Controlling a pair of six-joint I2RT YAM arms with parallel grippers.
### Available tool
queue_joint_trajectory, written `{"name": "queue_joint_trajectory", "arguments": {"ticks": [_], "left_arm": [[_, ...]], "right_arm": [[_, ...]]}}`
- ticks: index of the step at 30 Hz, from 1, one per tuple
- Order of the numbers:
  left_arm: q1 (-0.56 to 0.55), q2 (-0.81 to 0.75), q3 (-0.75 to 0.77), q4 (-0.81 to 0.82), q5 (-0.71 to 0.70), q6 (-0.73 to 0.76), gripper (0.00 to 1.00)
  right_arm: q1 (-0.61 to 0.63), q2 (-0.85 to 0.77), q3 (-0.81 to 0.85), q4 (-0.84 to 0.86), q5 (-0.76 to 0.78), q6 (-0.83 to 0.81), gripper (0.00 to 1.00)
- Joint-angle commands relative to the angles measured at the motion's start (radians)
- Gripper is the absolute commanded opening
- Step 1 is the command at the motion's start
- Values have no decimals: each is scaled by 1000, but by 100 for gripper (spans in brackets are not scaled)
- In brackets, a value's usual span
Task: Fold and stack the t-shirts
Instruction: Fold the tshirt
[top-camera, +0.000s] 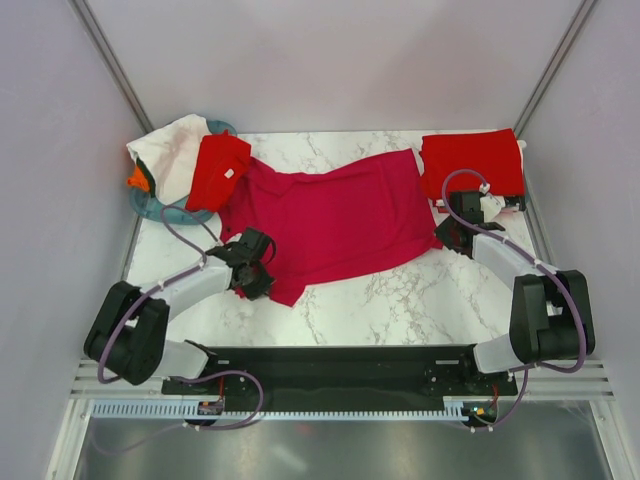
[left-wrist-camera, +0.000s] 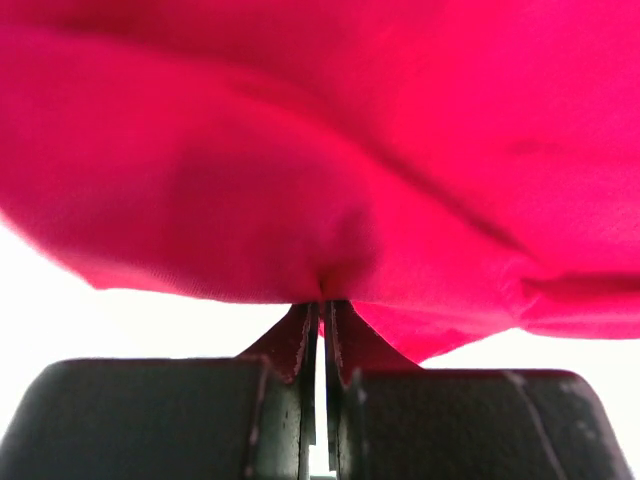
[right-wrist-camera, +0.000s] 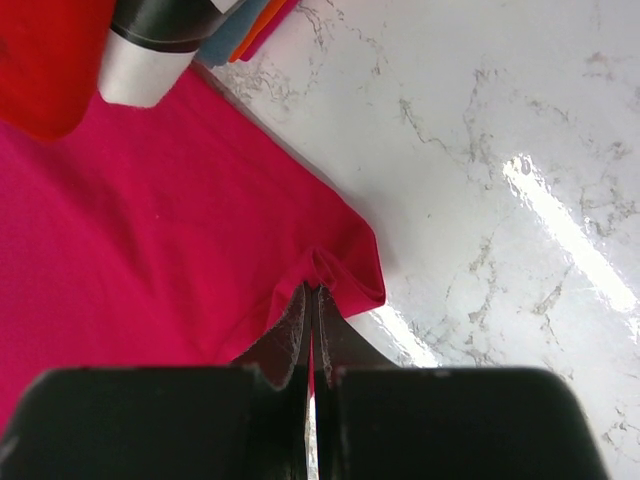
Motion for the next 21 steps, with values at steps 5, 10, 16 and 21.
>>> {"name": "queue_joint_trajectory", "arguments": {"ticks": [5, 10, 16, 21], "left_arm": [[-7, -192, -68, -195, 46, -126, 2], [-7, -229, -27, -295, 108, -169, 2], [-7, -194, 88, -401, 123, -158, 2], [-7, -171, 116, -438, 115, -146, 2]], "right_arm": [[4, -32, -4, 18, -9, 11, 0], [2, -26, 0, 18, -18, 8, 0], [4, -38, -7, 16, -22, 0, 0], [4, -53, -32, 18, -38, 3, 0]]}}
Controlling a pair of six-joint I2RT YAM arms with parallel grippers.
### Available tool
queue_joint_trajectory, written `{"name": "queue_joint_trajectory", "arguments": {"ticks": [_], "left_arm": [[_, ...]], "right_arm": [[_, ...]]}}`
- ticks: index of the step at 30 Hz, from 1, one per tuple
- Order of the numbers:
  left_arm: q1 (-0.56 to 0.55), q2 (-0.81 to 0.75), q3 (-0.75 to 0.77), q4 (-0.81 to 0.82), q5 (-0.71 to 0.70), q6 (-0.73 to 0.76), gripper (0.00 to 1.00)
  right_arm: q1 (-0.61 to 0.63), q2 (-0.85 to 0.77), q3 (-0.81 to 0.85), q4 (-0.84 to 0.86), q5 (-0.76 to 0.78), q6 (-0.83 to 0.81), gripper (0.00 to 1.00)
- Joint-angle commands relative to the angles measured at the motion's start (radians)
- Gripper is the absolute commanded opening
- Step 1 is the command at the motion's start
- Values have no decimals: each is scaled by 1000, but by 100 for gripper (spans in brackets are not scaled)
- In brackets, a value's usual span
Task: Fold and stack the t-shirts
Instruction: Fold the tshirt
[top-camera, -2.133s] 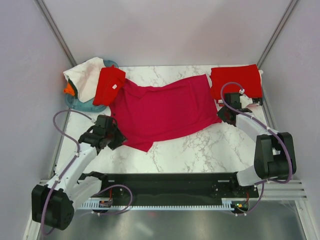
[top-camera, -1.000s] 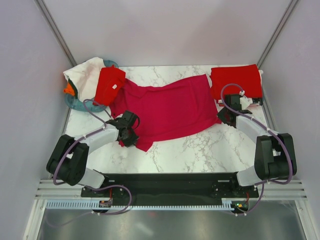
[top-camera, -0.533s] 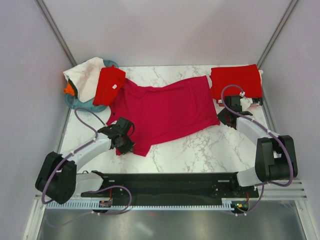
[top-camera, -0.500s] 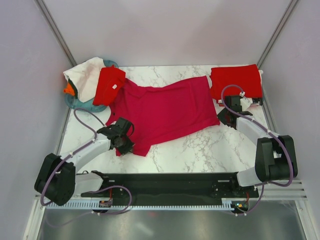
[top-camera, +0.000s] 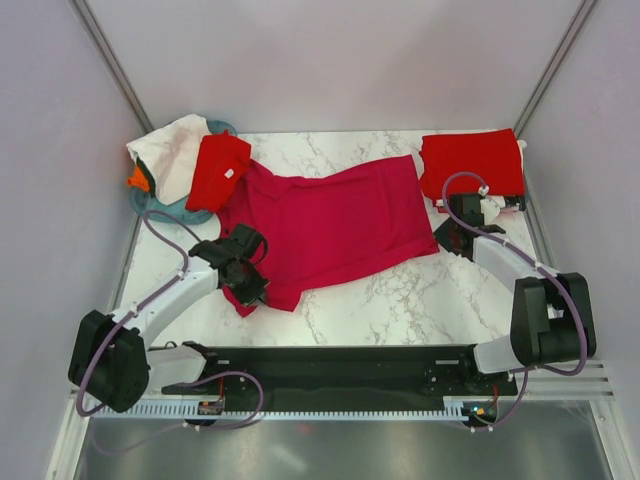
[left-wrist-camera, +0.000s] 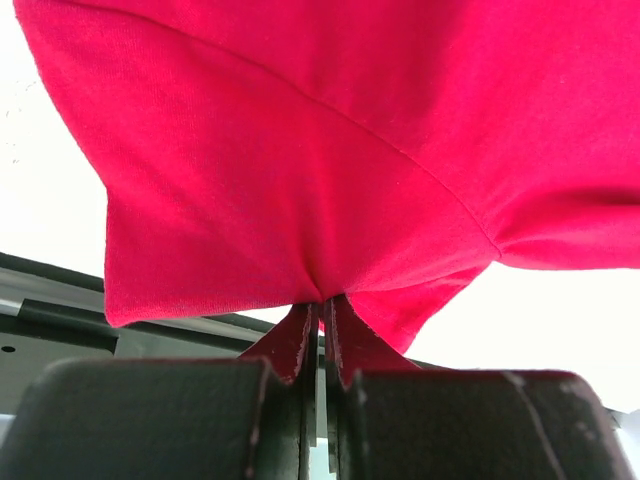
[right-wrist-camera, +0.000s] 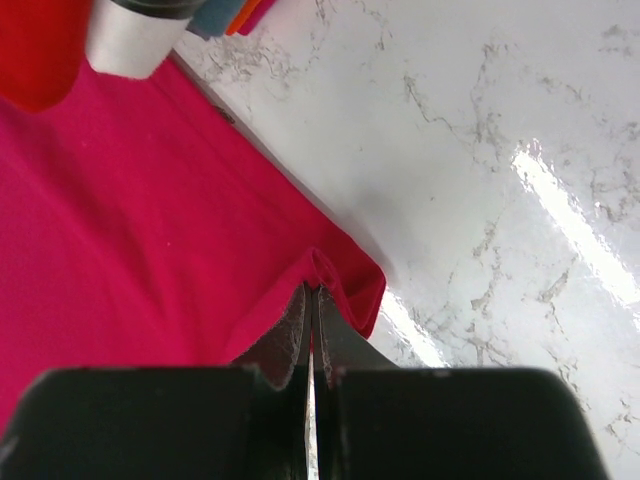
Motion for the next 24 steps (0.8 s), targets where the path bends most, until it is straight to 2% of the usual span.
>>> {"name": "queue_joint_trajectory", "arguments": {"ticks": [1, 9, 10, 11, 12, 14, 19, 24], "left_arm": [[-6, 21, 27, -69, 1, -23, 2], [-32, 61, 24, -29, 50, -2, 4], [-40, 61, 25, -20, 53, -3, 7], [-48, 62, 27, -7, 64, 13, 18], [-66, 64, 31, 3, 64, 26, 22], [-71, 58, 41, -1, 53, 43, 41], [-71, 13, 3, -36, 20, 95, 41], [-69, -43, -13, -125, -98, 127, 39]], "right_arm": [[4, -40, -23, 15, -10, 4, 0], [2, -43, -57, 27, -14, 0, 0], [2, -41, -59, 30, -14, 0, 0], [2, -40, -59, 28, -13, -1, 0], [4, -40, -60, 30, -14, -1, 0], [4, -43, -65, 30, -13, -3, 0], [2, -50, -77, 28, -13, -6, 0], [2, -57, -88, 33, -16, -6, 0]]}}
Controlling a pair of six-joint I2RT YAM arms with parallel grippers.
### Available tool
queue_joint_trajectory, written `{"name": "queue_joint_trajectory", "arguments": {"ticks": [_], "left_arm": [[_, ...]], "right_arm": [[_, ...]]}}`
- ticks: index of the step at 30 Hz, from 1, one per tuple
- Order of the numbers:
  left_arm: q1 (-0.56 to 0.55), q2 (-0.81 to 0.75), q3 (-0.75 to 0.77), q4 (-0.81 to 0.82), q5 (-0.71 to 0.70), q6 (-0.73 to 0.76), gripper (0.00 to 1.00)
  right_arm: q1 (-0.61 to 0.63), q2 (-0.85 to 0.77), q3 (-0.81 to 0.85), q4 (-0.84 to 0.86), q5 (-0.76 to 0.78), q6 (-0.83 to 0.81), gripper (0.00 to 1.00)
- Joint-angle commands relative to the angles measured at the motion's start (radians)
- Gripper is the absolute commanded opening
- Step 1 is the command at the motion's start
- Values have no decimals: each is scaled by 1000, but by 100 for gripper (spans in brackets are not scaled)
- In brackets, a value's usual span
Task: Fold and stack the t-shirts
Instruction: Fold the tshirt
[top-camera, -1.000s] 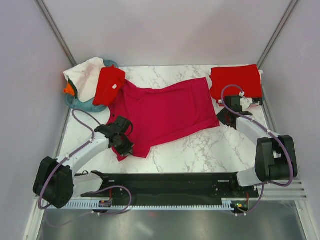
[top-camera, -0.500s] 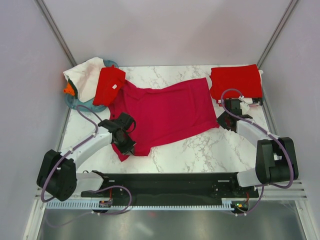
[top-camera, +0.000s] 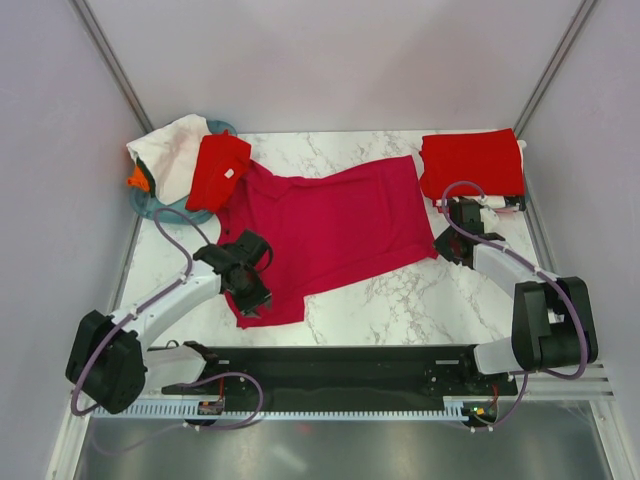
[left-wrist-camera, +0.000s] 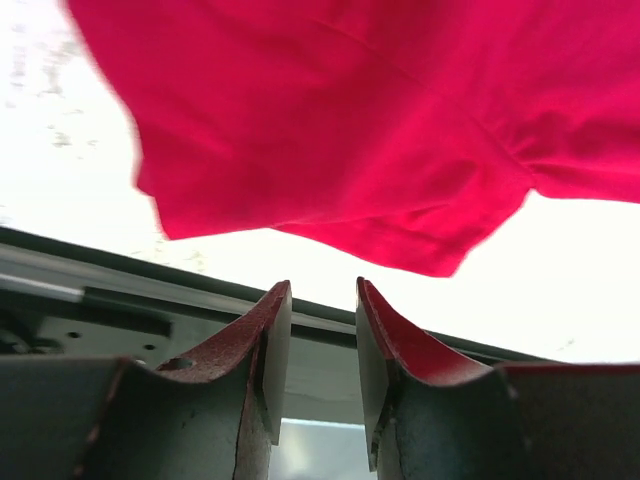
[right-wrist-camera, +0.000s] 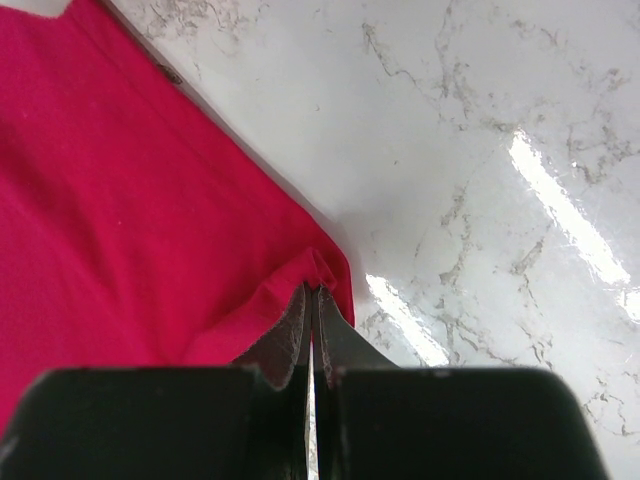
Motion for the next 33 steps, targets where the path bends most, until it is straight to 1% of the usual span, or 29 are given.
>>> {"name": "queue_joint_trajectory", "arguments": {"ticks": [1, 2, 5, 6, 9, 13, 16, 19, 22, 24, 25, 26, 28, 33], "left_arm": [[-1, -55, -8, -98, -114, 42, 39], [4, -66, -10, -133, -151, 30, 39], [42, -103, -31, -133, -167, 14, 39], [82, -108, -41, -126, -161, 19, 40], [106, -117, -50, -101, -158, 28, 40], [123, -144, -109, -57, -118, 2, 40], [123, -192, -155, -27, -72, -54, 31], [123, -224, -185, -7, -62, -91, 26], [123, -201, -189, -7, -72, -136, 25], [125, -149, -191, -9, -76, -159, 27], [125, -129, -188, -9, -78, -174, 34], [125, -111, -188, -9, -81, -182, 38], [125, -62, -191, -1, -78, -194, 42], [125, -40, -220, 32, -85, -223, 42]], "right_arm": [[4, -29, -9, 27, -3, -3, 0], [4, -30, -11, 28, -6, -1, 0], [2, -26, -12, 36, -12, 0, 0], [4, -25, -12, 37, -14, 0, 0], [2, -20, -11, 42, -21, 0, 0], [2, -25, -12, 42, -25, -1, 0], [4, -26, -12, 42, -28, 0, 0], [2, -23, -9, 43, -35, 2, 0], [2, -14, -6, 53, -47, 4, 0], [2, -10, -2, 57, -52, 1, 0], [2, -2, 0, 59, -58, 2, 0], [2, 0, 3, 59, -61, 0, 0], [2, 6, 9, 60, -66, -4, 0], [4, 15, 21, 60, -75, -13, 0]]}}
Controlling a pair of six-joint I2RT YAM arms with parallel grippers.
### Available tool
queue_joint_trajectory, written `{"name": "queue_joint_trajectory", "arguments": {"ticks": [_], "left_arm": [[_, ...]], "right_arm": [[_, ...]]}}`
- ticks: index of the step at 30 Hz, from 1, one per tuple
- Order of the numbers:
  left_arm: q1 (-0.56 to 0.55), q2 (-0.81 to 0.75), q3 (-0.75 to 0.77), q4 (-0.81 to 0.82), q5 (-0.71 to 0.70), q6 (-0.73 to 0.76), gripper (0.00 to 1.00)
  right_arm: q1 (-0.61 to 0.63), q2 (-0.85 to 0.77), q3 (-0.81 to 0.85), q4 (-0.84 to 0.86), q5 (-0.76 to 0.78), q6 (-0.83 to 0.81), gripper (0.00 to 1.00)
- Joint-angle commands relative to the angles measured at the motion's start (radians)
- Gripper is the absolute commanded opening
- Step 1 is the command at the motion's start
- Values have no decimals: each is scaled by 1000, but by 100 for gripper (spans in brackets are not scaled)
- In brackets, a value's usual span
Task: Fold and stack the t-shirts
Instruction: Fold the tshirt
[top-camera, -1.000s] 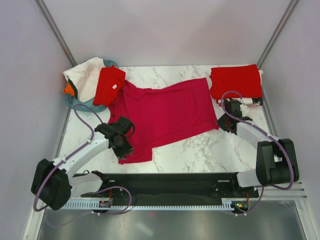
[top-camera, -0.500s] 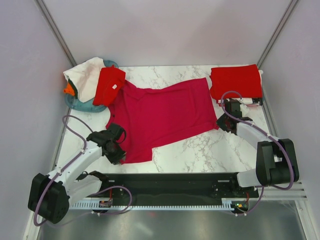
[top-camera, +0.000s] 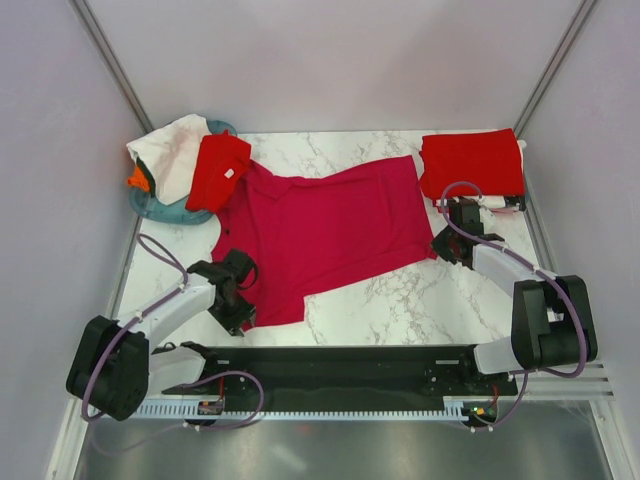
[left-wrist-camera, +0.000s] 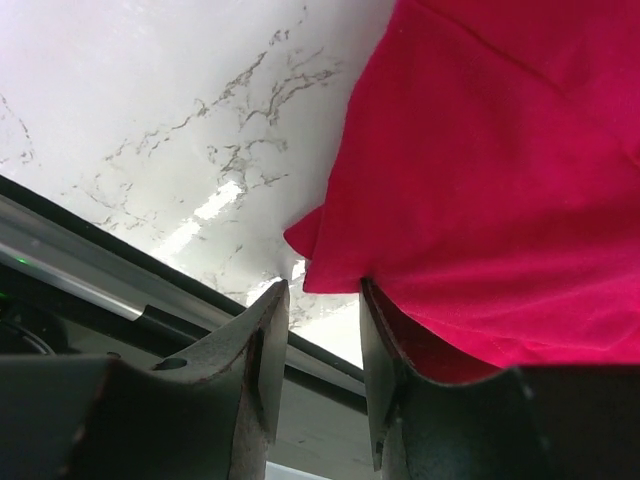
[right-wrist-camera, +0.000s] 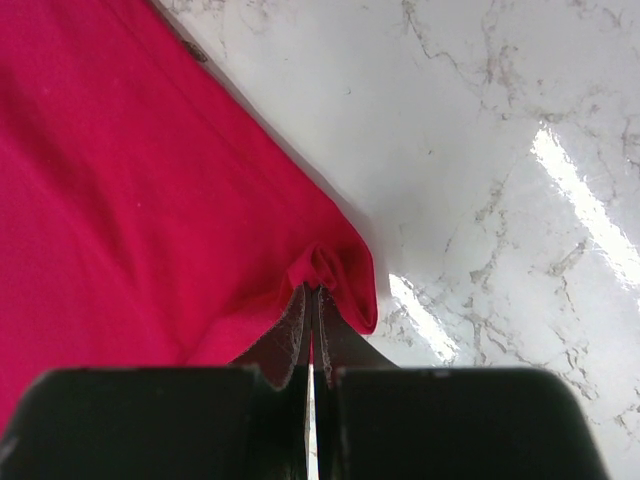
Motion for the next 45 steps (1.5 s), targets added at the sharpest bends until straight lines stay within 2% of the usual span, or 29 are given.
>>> {"name": "queue_joint_trajectory", "arguments": {"ticks": [1, 4, 8, 11, 14, 15, 18, 30, 39, 45], "left_arm": [[5, -1, -24, 31, -14, -91, 41], [5, -5, -31, 32, -36, -120, 36], [3, -17, -37, 41, -112, -162, 36], [3, -39, -41, 69, -157, -175, 40], [3, -65, -50, 92, -162, -163, 40], [3, -66, -51, 95, -162, -159, 37], [3, -48, -43, 93, -157, -146, 2], [3, -40, 58, 81, -25, -94, 2], [16, -48, 199, 29, -45, -88, 2], [68, 21, 275, 29, -59, -54, 2]], "right_arm": [[2, 7, 29, 29, -18, -12, 0], [2, 2, 29, 29, -34, -12, 0], [2, -8, 23, 27, -44, -9, 0], [2, -16, 19, 29, -49, -9, 0], [2, -22, 17, 27, -55, -12, 0], [2, -27, 17, 26, -54, -12, 0], [2, -34, 17, 24, -55, -10, 0], [4, -57, 46, -3, -60, -15, 0], [2, -48, 72, -11, -66, -13, 0], [2, -24, 117, -17, -51, -10, 0]]}}
